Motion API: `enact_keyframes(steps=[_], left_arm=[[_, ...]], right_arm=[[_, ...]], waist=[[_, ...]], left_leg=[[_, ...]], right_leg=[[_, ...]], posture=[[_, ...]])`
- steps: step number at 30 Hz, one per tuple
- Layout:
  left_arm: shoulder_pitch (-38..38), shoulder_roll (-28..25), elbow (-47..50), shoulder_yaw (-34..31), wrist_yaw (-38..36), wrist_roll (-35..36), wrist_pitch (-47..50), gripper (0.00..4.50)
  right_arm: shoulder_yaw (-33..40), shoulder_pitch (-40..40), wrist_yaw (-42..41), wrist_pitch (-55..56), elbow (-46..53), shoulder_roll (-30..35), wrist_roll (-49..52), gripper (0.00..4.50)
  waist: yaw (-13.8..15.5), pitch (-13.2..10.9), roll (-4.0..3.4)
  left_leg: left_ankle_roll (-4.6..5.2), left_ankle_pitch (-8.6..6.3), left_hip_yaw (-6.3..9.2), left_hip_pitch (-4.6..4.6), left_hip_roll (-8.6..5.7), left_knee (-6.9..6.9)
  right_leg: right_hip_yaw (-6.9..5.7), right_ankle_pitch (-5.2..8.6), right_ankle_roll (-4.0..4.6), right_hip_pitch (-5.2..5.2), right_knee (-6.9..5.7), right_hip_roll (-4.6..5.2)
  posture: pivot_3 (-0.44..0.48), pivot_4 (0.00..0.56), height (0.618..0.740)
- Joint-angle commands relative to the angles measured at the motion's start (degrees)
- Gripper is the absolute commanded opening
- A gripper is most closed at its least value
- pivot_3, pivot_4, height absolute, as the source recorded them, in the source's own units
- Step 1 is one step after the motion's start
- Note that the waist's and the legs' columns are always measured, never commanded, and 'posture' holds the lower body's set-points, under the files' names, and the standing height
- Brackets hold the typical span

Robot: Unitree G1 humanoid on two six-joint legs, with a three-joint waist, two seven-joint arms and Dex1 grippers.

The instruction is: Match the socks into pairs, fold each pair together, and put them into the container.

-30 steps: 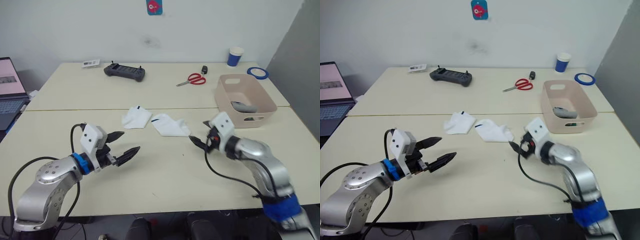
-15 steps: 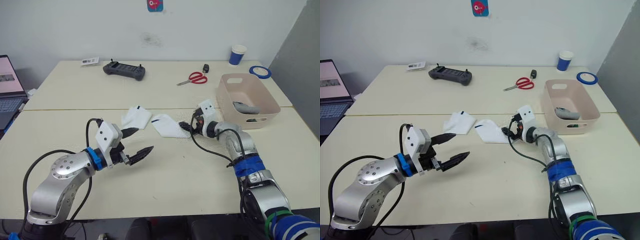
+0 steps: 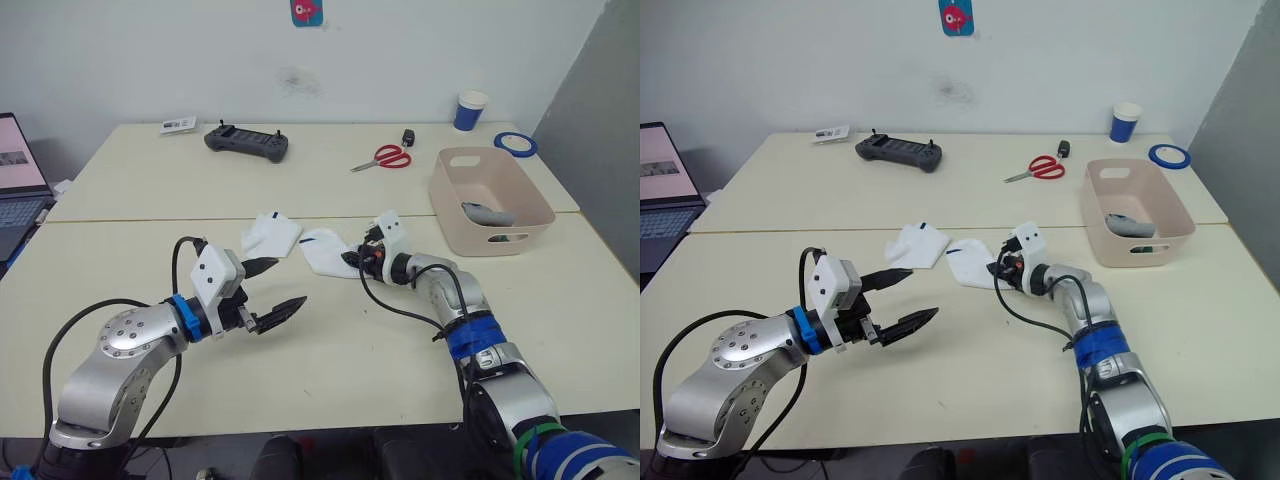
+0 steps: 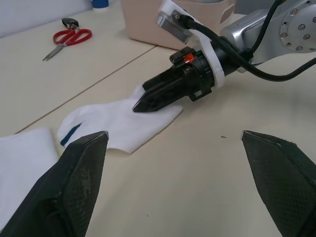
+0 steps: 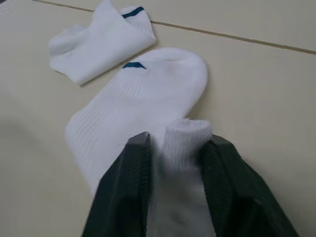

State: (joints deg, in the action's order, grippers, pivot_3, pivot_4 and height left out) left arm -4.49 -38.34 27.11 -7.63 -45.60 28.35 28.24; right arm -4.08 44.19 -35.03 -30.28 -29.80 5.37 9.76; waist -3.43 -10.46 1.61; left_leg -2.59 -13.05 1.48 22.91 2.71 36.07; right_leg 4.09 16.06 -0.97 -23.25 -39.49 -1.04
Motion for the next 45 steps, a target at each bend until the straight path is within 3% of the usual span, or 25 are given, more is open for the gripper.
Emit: enact_keyframes(steps=[1, 3, 7, 12, 16, 20, 23, 30, 38, 41, 45], left_arm=[[0.4, -0.8, 1.6, -2.0, 0.8, 0.6, 0.1, 4.50], [2.1, -1.6, 2.4, -3.7, 0.6, 0.9, 0.2, 4.50], [5.6, -3.8, 4.1, -7.5, 0.2, 2.1, 1.4, 4.50], [8.3, -4.7, 5.1, -9.4, 0.3, 3.0, 3.2, 4.50], [6.9, -5.0, -0.6, -7.9, -1.9, 2.5, 2.9, 4.50], [1.9, -5.3, -6.5, -2.9, -4.8, -0.6, 0.3, 4.50], [-2.6, -4.2, -10.7, 1.2, -5.8, -2.7, -1.0, 4.50], [-11.9, -0.1, -20.9, 10.0, -5.3, -9.1, -3.8, 4.50], [-19.8, 5.4, -31.2, 17.3, -5.0, -16.3, -7.4, 4.50], [-22.6, 6.5, -35.7, 19.2, -5.6, -18.8, -8.6, 3.88], [-24.8, 7.1, -38.6, 21.0, -7.9, -19.9, -8.2, 2.68]], right_arm=[[0.4, 2.7, -1.0, 1.1, 1.1, -1.3, 1.5, 0.37], [0.3, 2.4, -0.9, 1.0, 2.7, -2.1, 1.9, 0.04], [-1.3, -0.9, -2.1, -2.8, 11.6, -1.6, 3.0, 0.04], [-7.5, -12.1, -7.9, -8.6, 33.8, 7.0, 4.4, 0.04], [-10.1, -22.1, -7.7, -15.5, 48.8, 13.4, 6.4, 0.04], [-10.7, -26.0, -3.0, -20.6, 52.9, 14.8, 5.4, 0.04], [-10.6, -26.3, 0.3, -21.3, 53.7, 14.5, 4.1, 0.87], [-3.9, -28.2, 0.2, -25.8, 63.3, 16.0, 11.1, 3.32], [-0.8, -34.3, 3.3, -27.7, 70.5, 17.2, 15.4, 3.32], [-1.2, -36.0, 4.7, -28.0, 72.0, 17.7, 15.7, 3.35], [-1.1, -37.3, 5.8, -28.1, 72.9, 18.4, 16.3, 3.35]], waist=[[-0.1, 0.0, -0.01], [-0.1, 0.0, -0.01], [-0.1, 0.0, -0.02], [0.8, 0.0, -0.02], [0.9, 0.0, -0.03], [0.5, 0.0, -0.02], [0.4, 0.0, -0.02], [0.5, 0.0, 0.01], [0.8, 0.0, 0.01], [0.6, 0.0, 0.02], [0.6, 0.0, 0.02]], left_leg=[[0.00, 0.00, 0.00, 0.00, 0.01, -0.01], [0.00, 0.00, 0.02, 0.00, 0.02, -0.01], [0.01, 0.00, 0.03, 0.03, 0.04, -0.05], [0.00, -0.01, 0.07, 0.09, -0.02, -0.08], [0.00, -0.01, 0.03, 0.09, -0.01, -0.07], [-0.01, 0.00, 0.05, 0.03, 0.03, -0.06], [-0.03, 0.02, 0.03, 0.02, 0.01, -0.02], [-0.02, 0.01, -0.01, 0.13, -0.02, -0.03], [0.01, 0.00, 0.01, 0.16, -0.03, -0.04], [0.01, 0.00, 0.01, 0.13, -0.02, -0.02], [0.01, 0.01, 0.02, 0.12, -0.04, 0.00]], right_leg=[[0.00, 0.00, 0.00, -0.01, 0.00, -0.01], [-0.01, 0.00, 0.00, -0.01, -0.01, -0.01], [-0.02, 0.00, 0.01, -0.05, 0.01, -0.01], [-0.10, 0.18, -0.27, -0.01, 0.16, 0.09], [-0.06, 0.20, -0.32, 0.05, 0.36, 0.11], [-0.06, 0.06, -0.22, 0.05, 0.32, 0.02], [-0.04, 0.00, -0.17, 0.05, 0.34, 0.02], [0.01, -0.07, -0.44, 0.03, 0.46, 0.03], [-0.01, -0.05, -0.46, 0.03, 0.48, 0.02], [0.00, -0.05, -0.46, 0.04, 0.42, 0.01], [0.00, -0.06, -0.47, 0.07, 0.41, -0.01]], posture=[[0.000, 0.150, 0.740], [0.000, 0.150, 0.740], [0.000, 0.150, 0.740], [0.000, 0.150, 0.740], [0.000, 0.150, 0.740], [0.000, 0.150, 0.740], [0.000, 0.150, 0.740], [0.000, 0.150, 0.740], [0.000, 0.150, 0.740], [0.000, 0.150, 0.740], [0.000, 0.150, 0.740]])
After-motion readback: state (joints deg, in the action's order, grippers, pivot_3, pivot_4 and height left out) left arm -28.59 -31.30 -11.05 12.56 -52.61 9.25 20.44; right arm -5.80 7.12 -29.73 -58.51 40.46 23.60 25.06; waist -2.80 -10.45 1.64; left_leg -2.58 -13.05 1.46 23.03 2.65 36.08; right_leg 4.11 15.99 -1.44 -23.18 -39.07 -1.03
